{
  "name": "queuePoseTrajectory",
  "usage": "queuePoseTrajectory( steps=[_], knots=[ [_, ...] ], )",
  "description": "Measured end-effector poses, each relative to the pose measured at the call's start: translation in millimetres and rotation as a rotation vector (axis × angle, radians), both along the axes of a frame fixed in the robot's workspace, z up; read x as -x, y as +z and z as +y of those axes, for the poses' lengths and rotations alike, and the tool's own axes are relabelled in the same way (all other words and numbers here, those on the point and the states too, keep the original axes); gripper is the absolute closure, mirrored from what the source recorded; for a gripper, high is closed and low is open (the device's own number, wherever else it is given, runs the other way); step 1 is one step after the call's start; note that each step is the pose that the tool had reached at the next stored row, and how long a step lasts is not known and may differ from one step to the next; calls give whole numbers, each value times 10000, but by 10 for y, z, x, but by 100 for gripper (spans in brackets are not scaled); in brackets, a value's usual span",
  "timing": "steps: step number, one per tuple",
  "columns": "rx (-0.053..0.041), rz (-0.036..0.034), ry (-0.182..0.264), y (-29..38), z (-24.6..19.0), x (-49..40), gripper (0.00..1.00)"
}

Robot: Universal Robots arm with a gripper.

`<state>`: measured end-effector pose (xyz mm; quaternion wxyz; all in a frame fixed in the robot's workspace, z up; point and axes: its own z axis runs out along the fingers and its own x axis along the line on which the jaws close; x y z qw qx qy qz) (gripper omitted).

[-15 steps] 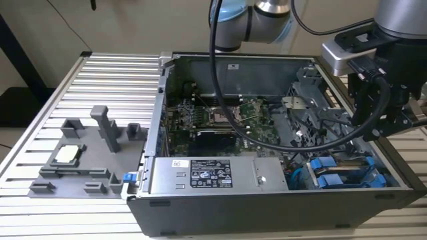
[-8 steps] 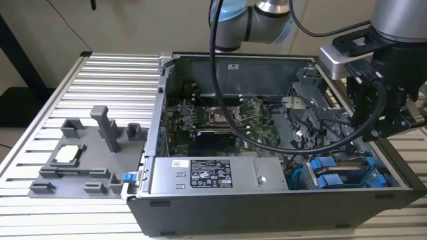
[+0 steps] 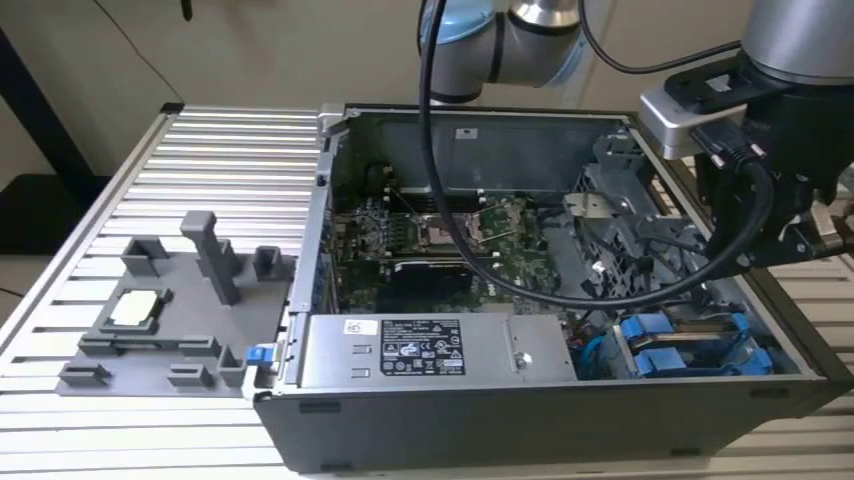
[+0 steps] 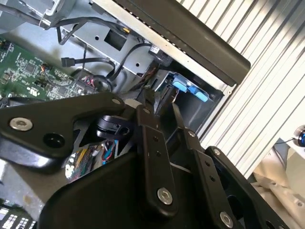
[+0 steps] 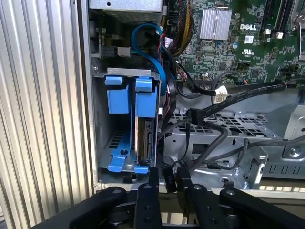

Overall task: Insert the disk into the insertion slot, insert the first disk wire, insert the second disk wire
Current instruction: 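Insert the first disk wire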

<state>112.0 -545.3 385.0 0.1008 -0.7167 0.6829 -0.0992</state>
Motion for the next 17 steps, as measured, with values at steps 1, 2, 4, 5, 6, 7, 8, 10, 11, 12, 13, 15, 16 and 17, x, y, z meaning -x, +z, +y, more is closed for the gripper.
queuePoseTrajectory(
  steps=[1,2,4,5,6,7,8,10,11,12,13,15,16,17],
  knots=[
    [0,0,0,0,0,0,74],
    [0,0,0,0,0,0,80],
    [0,0,1,0,0,0,81],
    [0,0,1,0,0,0,81],
    [-1,0,1,0,0,0,81],
    [0,0,1,0,0,0,81],
    [0,0,1,0,0,0,81],
    [0,0,2,0,0,0,81],
    [-1,0,2,0,0,0,81],
    [-1,1,2,0,0,0,81],
    [-2,9,2,-1,0,-1,81],
    [0,129,1,-4,-3,-16,81],
    [3,235,2,-5,-4,-32,81],
    [6,351,2,-6,-4,-50,81]
  ],
)
